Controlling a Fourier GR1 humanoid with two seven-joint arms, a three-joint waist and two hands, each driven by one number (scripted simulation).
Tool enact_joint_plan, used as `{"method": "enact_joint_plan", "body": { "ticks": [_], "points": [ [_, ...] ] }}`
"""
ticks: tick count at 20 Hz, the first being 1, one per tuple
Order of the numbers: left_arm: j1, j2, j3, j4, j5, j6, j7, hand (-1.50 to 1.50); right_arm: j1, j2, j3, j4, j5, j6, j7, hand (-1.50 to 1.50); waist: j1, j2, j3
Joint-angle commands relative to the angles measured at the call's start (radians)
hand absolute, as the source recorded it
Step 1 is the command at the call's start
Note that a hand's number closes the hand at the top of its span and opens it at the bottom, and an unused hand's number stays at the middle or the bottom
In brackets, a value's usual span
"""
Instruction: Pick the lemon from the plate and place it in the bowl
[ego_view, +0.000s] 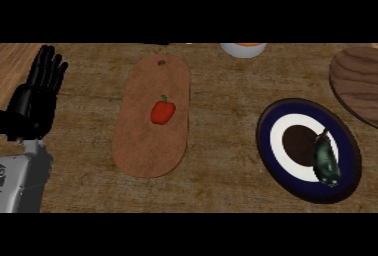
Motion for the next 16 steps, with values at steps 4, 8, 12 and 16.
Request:
{"method": "enact_joint_plan", "body": {
  "ticks": [4,8,12,16],
  "points": [
    [-0.035,-0.01,-0.011,0.002,-0.001,0.008,0.022,0.0,-0.065,0.034,0.111,-0.012,0.023,0.231,-0.143,1.5,0.008,0.002,-0.001],
    [-0.012,-0.007,-0.011,0.015,-0.012,0.007,0.007,0.0,-0.096,0.099,0.175,-0.012,0.034,0.238,-0.126,1.5,0.0,-0.003,-0.003],
    [-0.033,0.033,0.025,0.011,0.009,-0.007,0.024,0.0,-0.09,0.149,0.226,0.009,0.047,0.204,-0.133,1.5,-0.015,-0.005,-0.002],
    [-0.013,0.038,0.045,0.033,0.024,-0.02,0.004,0.0,-0.102,0.203,0.268,0.031,0.071,0.112,-0.121,1.5,-0.024,-0.004,-0.002]
  ]
}}
